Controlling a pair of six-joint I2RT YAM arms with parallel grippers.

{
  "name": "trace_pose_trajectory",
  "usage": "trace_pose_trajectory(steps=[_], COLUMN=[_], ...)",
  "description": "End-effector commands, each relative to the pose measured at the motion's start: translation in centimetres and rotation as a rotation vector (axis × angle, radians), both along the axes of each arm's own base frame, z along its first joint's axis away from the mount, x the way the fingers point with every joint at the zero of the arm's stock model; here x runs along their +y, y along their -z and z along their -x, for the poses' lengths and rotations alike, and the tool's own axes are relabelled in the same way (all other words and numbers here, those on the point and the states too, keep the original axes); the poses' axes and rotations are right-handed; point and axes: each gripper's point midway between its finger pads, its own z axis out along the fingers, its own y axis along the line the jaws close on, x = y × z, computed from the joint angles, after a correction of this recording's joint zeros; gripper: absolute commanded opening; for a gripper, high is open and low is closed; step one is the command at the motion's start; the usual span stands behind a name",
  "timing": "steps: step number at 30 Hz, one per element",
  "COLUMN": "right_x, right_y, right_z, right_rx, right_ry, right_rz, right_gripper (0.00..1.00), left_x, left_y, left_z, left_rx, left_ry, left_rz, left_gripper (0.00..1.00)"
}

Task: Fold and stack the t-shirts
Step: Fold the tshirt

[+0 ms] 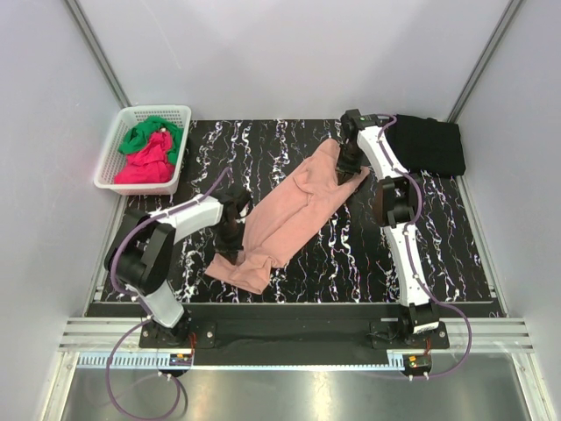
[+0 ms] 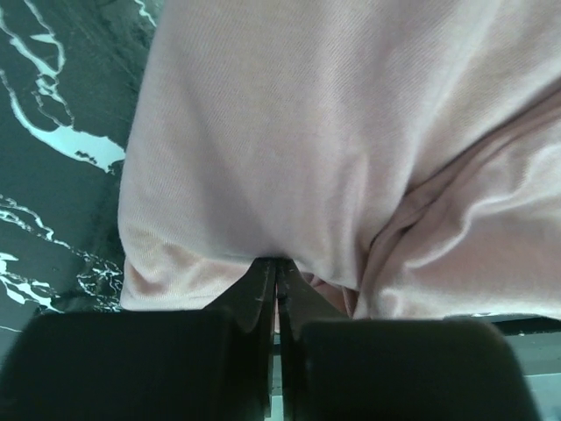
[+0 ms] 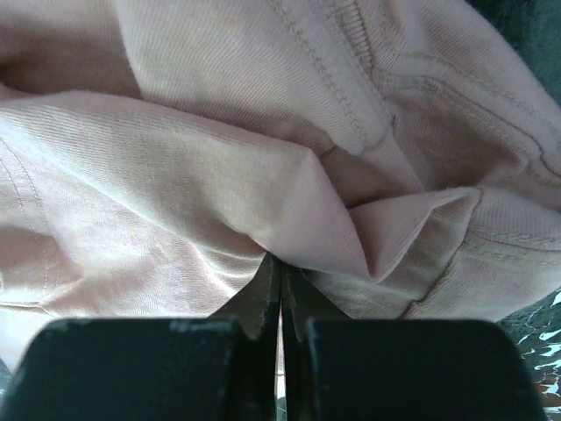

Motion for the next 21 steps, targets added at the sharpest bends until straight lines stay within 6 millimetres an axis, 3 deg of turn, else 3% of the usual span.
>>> trace_pose_trajectory(steps=[1, 8, 21], right_x=[-0.7, -0.3, 5.9], right_y=[3.7, 3.3, 1.6], right_z=[1.6, 1.6, -2.3], right_rx=[0.112, 0.117, -0.010], right_ry=[0.021, 0.044, 0.038], right_rz=[0.036, 0.017, -0.303], right_gripper=[0.00, 0.00, 0.00], left_x=[-0.2, -0.5, -2.2], left_y=[0.7, 0.6, 0.3], left_z=[0.4, 0.9, 1.6], left_rx=[0.036, 0.047, 0.059], left_ry=[0.015, 0.024, 0.032], left_rz=[0.020, 0.050, 0.132], left_gripper=[0.00, 0.00, 0.00])
